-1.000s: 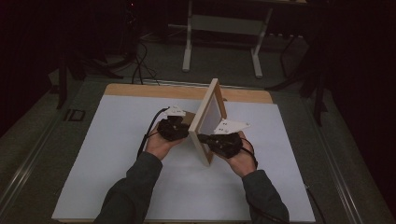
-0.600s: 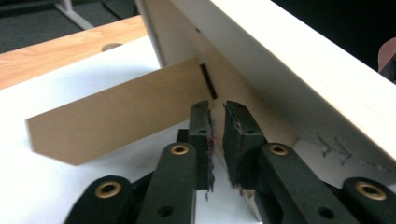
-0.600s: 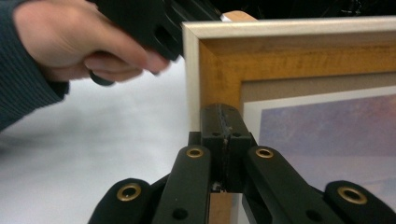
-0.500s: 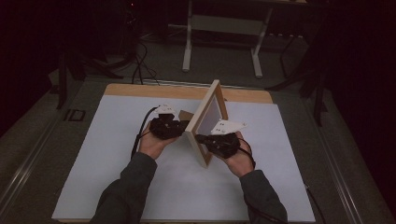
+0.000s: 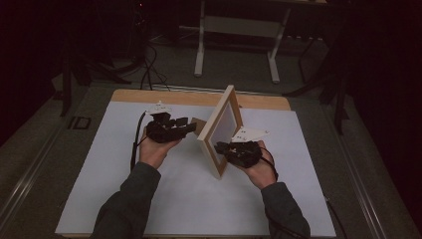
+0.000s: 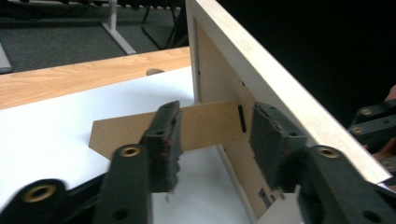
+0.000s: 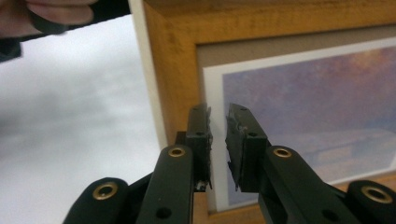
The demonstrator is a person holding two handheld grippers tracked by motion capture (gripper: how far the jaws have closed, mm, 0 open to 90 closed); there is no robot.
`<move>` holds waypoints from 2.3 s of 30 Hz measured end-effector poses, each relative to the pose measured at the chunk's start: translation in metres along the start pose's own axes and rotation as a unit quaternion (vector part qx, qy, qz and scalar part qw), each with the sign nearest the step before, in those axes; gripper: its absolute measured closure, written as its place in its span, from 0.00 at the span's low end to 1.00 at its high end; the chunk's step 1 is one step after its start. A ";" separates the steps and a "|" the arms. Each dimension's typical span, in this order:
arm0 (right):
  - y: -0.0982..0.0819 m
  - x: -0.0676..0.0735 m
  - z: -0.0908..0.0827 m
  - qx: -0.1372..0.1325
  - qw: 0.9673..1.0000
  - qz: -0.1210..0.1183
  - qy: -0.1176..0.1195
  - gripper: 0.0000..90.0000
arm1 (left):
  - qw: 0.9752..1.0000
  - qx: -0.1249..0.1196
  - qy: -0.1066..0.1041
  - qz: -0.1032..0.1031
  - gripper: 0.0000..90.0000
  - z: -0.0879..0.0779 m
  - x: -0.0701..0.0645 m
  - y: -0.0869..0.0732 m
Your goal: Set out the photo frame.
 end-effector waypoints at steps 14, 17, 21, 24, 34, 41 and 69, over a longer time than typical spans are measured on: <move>-0.008 -0.008 -0.001 0.012 1.000 0.008 -0.011 0.83 | 0.999 -0.017 -0.031 -0.009 0.55 -0.007 -0.023 0.005; -0.009 -0.008 -0.002 0.012 1.000 0.011 -0.011 0.83 | 0.999 -0.019 -0.030 -0.010 0.54 -0.007 -0.028 0.005; -0.010 -0.010 -0.003 0.012 1.000 0.013 -0.012 0.83 | 1.000 -0.018 -0.025 -0.002 0.47 -0.006 -0.036 0.005; -0.011 -0.012 -0.004 0.012 1.000 0.014 -0.013 0.83 | 1.000 -0.018 -0.020 0.002 0.41 -0.005 -0.040 0.005; -0.013 -0.014 -0.005 0.013 1.000 0.020 -0.015 0.81 | 1.000 0.008 -0.017 0.019 0.33 0.008 -0.051 -0.005; -0.015 -0.017 -0.007 0.012 0.999 0.027 -0.018 0.80 | 0.999 0.018 -0.013 0.030 0.29 0.018 -0.056 -0.011; -0.019 -0.020 -0.010 0.012 0.999 0.032 -0.020 0.80 | 0.998 0.041 0.030 0.034 0.66 0.030 -0.057 -0.021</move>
Point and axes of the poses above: each handheld gripper's, and its own axes: z roughly forward along the jaws, y roughly out of its top, x roughly to its left, the point moved 8 cm from there along z, roughly forward along the jaws, and after that the axes turned 7 degrees about x, right-handed, at the moved point
